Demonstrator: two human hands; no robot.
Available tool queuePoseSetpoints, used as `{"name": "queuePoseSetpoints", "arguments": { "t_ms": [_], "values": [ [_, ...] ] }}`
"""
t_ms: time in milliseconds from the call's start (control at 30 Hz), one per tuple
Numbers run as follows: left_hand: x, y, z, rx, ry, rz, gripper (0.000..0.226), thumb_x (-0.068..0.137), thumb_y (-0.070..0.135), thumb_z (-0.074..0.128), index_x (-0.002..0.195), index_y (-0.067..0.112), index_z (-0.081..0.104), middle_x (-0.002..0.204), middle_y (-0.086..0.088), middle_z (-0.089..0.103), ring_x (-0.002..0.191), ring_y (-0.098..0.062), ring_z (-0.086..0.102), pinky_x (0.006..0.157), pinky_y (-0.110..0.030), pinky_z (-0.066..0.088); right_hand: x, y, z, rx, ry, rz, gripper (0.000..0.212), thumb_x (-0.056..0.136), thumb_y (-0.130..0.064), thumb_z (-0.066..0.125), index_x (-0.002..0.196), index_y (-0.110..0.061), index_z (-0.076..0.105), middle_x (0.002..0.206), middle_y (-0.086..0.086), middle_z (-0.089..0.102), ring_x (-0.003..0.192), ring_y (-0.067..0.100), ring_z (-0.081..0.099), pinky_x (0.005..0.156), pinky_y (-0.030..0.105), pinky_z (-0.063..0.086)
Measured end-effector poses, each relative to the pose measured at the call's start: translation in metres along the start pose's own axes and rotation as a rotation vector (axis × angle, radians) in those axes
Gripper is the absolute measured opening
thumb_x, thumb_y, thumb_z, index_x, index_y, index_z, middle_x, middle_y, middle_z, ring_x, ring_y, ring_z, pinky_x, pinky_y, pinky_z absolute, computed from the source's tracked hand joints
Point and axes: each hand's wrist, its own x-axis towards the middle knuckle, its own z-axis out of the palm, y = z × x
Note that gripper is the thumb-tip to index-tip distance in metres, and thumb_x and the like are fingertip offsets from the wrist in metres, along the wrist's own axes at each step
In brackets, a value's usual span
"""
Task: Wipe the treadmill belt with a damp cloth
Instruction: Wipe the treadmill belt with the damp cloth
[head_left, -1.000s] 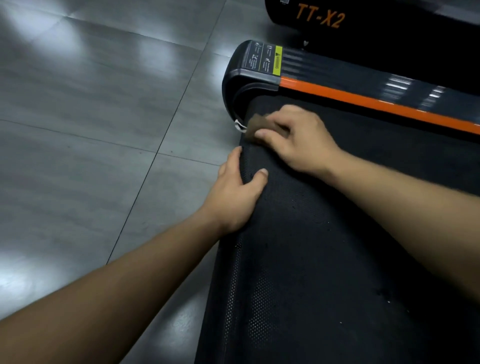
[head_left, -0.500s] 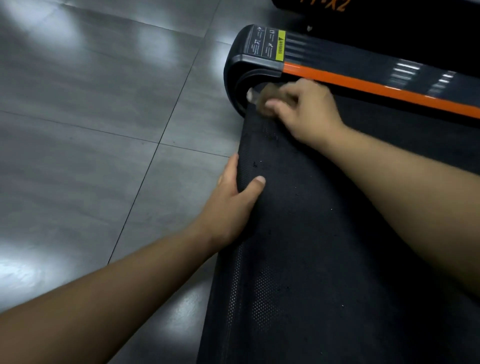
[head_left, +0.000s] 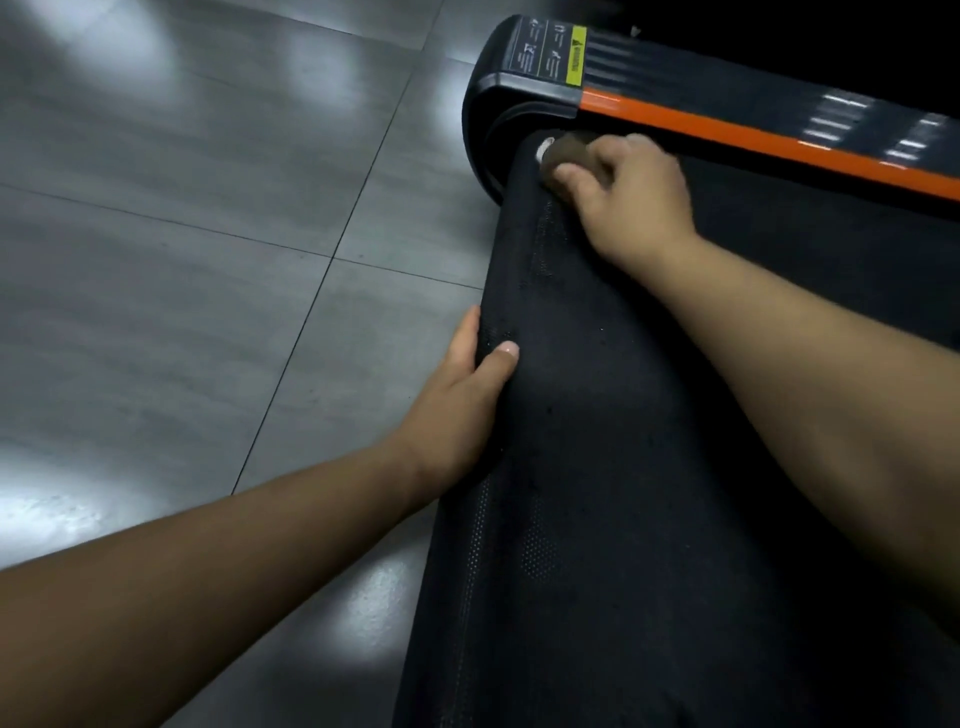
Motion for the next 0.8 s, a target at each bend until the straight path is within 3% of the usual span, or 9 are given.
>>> {"name": "queuePoseSetpoints", "arguments": {
  "t_ms": [133, 200, 333, 400, 533, 600, 633, 700, 800],
  "values": [
    [-0.006, -0.002, 0.000, -0.004, 0.020, 0.020, 0.040, 0.098, 0.028, 0.048, 0.136, 0.040, 0.048, 0.130, 0.020, 0.063, 0.124, 0.003, 0.056, 0.109, -0.028, 0.039, -0.081, -0.027, -0.021, 0.136, -0.209, -0.337, 0.030, 0.092, -0.047, 0.057, 0.104, -0.023, 0.071, 0.091, -0.001, 0.059, 0.086, 0.020, 0.058, 0.074, 0.033, 0.044],
    [-0.007, -0.001, 0.001, -0.013, 0.035, 0.004, 0.044, 0.092, 0.027, 0.046, 0.134, 0.038, 0.054, 0.128, 0.017, 0.067, 0.124, -0.004, 0.059, 0.109, -0.032, 0.042, -0.071, -0.025, -0.021, 0.045, -0.186, -0.402, 0.037, 0.092, -0.051, 0.052, 0.108, -0.024, 0.071, 0.093, 0.002, 0.061, 0.090, 0.024, 0.059, 0.077, 0.036, 0.045],
    [-0.012, 0.001, 0.002, -0.032, 0.022, -0.031, 0.040, 0.088, 0.030, 0.044, 0.123, 0.045, 0.056, 0.120, 0.028, 0.069, 0.121, 0.000, 0.061, 0.106, -0.029, 0.043, -0.015, -0.012, -0.011, 0.014, -0.028, -0.051, 0.036, 0.092, -0.051, 0.052, 0.106, -0.022, 0.069, 0.101, 0.006, 0.062, 0.098, 0.031, 0.059, 0.083, 0.038, 0.045],
    [-0.021, -0.001, 0.000, -0.028, 0.023, -0.036, 0.041, 0.090, 0.034, 0.046, 0.128, 0.044, 0.053, 0.124, 0.029, 0.067, 0.124, 0.003, 0.058, 0.106, -0.025, 0.042, -0.041, -0.025, -0.011, 0.033, -0.054, -0.074, 0.033, 0.093, -0.048, 0.054, 0.102, -0.021, 0.070, 0.096, 0.006, 0.061, 0.093, 0.030, 0.059, 0.080, 0.038, 0.045],
    [-0.043, -0.007, -0.003, 0.060, 0.022, -0.015, 0.074, 0.089, 0.049, 0.048, 0.158, 0.031, 0.032, 0.154, 0.016, 0.047, 0.142, 0.001, 0.041, 0.124, -0.033, 0.026, -0.122, -0.047, -0.034, 0.176, -0.250, -0.326, 0.031, 0.092, -0.047, 0.055, 0.100, -0.022, 0.072, 0.086, -0.004, 0.055, 0.083, 0.020, 0.056, 0.075, 0.035, 0.042],
    [-0.046, -0.006, -0.002, 0.059, 0.020, -0.033, 0.089, 0.082, 0.058, 0.052, 0.162, 0.029, 0.024, 0.159, 0.016, 0.039, 0.145, 0.001, 0.036, 0.125, -0.034, 0.023, -0.098, -0.037, -0.029, 0.070, -0.129, -0.320, 0.033, 0.093, -0.048, 0.054, 0.101, -0.022, 0.072, 0.088, 0.000, 0.057, 0.087, 0.026, 0.059, 0.078, 0.039, 0.045],
    [-0.047, -0.007, -0.002, 0.048, 0.016, -0.053, 0.096, 0.078, 0.062, 0.053, 0.163, 0.029, 0.022, 0.160, 0.017, 0.038, 0.145, 0.000, 0.036, 0.126, -0.035, 0.023, -0.077, -0.031, -0.024, 0.039, -0.078, -0.206, 0.033, 0.093, -0.048, 0.054, 0.102, -0.022, 0.071, 0.090, 0.001, 0.059, 0.090, 0.028, 0.059, 0.080, 0.039, 0.046],
    [-0.048, -0.006, -0.001, 0.029, 0.036, -0.053, 0.094, 0.079, 0.058, 0.054, 0.162, 0.029, 0.023, 0.154, 0.022, 0.041, 0.141, 0.002, 0.039, 0.124, -0.033, 0.025, -0.052, -0.025, -0.017, 0.049, -0.020, -0.012, 0.034, 0.093, -0.051, 0.053, 0.103, -0.023, 0.070, 0.097, 0.002, 0.063, 0.095, 0.027, 0.060, 0.081, 0.036, 0.044],
    [-0.048, -0.005, 0.002, 0.000, 0.069, -0.027, 0.074, 0.086, 0.044, 0.049, 0.156, 0.030, 0.033, 0.142, 0.025, 0.051, 0.132, 0.004, 0.049, 0.119, -0.030, 0.031, -0.091, -0.044, -0.019, 0.073, -0.075, -0.124, 0.029, 0.092, -0.049, 0.055, 0.091, -0.023, 0.068, 0.087, 0.001, 0.056, 0.085, 0.025, 0.057, 0.073, 0.033, 0.041]
  ]
}}
